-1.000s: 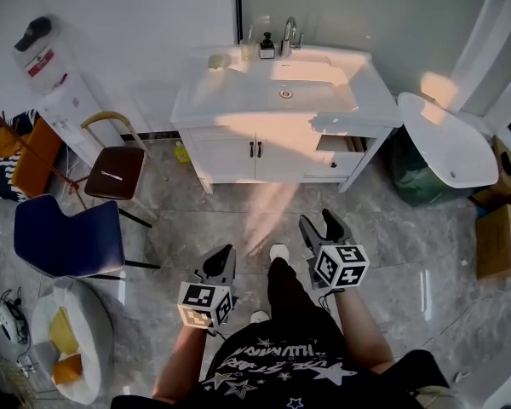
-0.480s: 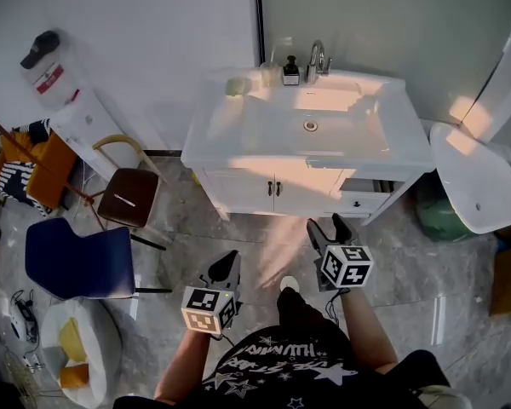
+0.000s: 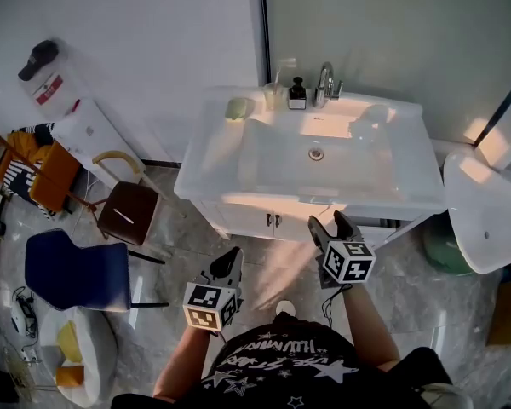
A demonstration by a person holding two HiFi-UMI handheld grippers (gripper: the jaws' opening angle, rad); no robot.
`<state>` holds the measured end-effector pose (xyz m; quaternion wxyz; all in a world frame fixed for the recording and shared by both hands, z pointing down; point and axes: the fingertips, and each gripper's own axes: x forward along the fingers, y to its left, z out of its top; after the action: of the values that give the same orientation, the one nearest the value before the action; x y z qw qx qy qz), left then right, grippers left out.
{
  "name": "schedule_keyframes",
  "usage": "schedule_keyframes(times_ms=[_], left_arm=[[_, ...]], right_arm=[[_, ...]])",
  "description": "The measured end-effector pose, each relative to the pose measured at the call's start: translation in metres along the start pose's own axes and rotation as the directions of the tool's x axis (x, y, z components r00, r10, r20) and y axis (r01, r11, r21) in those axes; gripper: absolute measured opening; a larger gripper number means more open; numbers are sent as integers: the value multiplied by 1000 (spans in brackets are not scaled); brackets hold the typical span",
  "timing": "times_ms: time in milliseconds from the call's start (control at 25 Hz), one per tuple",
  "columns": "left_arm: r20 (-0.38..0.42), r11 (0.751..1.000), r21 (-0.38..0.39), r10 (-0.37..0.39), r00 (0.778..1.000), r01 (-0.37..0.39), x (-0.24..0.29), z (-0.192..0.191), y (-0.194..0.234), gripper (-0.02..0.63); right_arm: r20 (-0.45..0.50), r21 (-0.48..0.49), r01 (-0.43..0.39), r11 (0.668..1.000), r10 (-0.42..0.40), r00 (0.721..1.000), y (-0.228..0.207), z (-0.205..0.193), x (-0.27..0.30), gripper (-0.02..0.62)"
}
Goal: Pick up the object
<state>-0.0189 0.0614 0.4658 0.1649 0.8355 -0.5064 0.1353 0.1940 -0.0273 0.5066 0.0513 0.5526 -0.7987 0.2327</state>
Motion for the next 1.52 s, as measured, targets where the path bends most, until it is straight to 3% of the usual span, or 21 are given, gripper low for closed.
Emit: schedule_keyframes(times_ms=[280,760,1120,1520], left_arm=[[21,997,47,67,998,-68,33,21,13,17],[11,993,-33,110,994,-110,42,16,49,17],[29,992,-46,119,993,-117,95,42,113,16],[1,993,-71,95,995,-95,179,79,217,17]], right_arm=[[-24,-29,-81,996,80,996,-3,21,44,293],[-57,3,-127,992,127,990,22,14,78,293],[-76,-13,-96,995,95,993,18,34,143,293],[-109,-3,-78,997,77,991,32,73,278,293]])
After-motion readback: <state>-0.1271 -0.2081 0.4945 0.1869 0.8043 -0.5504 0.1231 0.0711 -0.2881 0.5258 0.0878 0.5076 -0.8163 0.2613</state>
